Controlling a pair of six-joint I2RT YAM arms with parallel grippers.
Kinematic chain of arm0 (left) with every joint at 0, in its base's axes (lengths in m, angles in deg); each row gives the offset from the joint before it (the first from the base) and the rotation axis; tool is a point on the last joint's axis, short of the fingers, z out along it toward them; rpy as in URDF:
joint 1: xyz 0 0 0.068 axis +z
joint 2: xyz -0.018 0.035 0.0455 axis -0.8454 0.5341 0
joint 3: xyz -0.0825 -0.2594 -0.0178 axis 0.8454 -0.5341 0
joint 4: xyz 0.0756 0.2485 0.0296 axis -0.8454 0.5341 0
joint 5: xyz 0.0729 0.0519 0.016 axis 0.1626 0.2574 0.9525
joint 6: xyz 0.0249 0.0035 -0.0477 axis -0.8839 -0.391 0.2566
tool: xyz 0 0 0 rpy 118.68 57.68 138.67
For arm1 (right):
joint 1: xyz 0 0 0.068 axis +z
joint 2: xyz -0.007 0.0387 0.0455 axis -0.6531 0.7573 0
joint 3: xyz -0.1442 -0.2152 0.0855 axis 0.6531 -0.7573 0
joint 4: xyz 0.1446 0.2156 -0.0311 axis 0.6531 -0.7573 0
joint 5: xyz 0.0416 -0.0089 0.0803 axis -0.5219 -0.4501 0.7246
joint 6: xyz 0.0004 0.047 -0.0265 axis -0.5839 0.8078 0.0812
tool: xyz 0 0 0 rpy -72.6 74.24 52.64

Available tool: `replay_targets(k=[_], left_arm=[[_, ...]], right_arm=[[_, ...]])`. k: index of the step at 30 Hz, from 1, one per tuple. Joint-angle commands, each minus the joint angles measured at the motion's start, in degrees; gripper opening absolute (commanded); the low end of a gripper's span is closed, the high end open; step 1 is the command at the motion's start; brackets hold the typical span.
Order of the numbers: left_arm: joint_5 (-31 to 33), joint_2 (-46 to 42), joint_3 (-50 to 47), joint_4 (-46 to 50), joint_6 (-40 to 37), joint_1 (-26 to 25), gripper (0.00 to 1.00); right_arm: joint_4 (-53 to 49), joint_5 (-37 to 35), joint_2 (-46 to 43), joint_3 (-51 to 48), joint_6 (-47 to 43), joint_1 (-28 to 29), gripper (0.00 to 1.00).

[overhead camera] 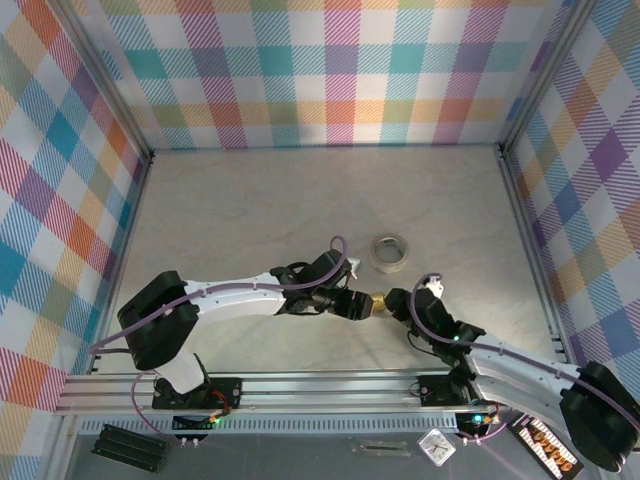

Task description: Unlock with the key

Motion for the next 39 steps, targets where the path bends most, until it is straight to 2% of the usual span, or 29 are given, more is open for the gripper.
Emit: replay_targets(k=[1, 2, 10, 12, 14, 17, 21, 25, 32, 39], left_arm=[[0.6, 0.7, 1.9, 2.6, 1.3, -1.2, 0.71], [0.7, 0.8, 2.1, 3.2, 1.6, -1.5, 0.71], [2.6, 3.1, 6.0, 10.9, 3.9, -4.6, 0.70], [2.9, 5.4, 8.2, 13.9, 4.6, -5.8, 0.66], [3.8, 8.1, 10.6, 17.4, 6.0, -6.4, 0.57], [4.7, 10.8, 12.0, 18.0, 8.2, -6.6, 0.49], [8.7, 15.0, 15.7, 20.3, 9.3, -6.6, 0.43], [11.0, 18.6, 19.9, 20.9, 10.2, -6.1, 0.41], [15.4, 22.8, 23.6, 23.4, 10.5, -5.4, 0.38], [19.9, 24.2, 26.5, 23.1, 8.8, -3.6, 0.38]], right_arm=[[-8.5, -0.4, -3.9, 1.3, 0.3, 0.3, 0.40], [-10.9, -0.5, -5.3, 1.6, 0.3, 0.3, 0.44], [-27.3, 2.5, -14.4, 4.8, -3.1, -1.5, 0.55], [-29.3, 6.9, -13.6, 7.2, -6.6, -5.2, 0.59], [-31.3, 13.2, -10.3, 10.1, -10.4, -10.8, 0.58], [-31.9, 21.1, -3.5, 13.8, -15.8, -17.4, 0.54], [-30.1, 25.6, 3.9, 15.8, -18.7, -21.7, 0.41], [-27.7, 26.9, 8.5, 16.0, -19.2, -22.7, 0.31], [-25.7, 26.8, 11.9, 15.7, -19.1, -23.2, 0.26], [-20.8, 30.2, 16.2, 14.0, -17.7, -23.2, 0.21]])
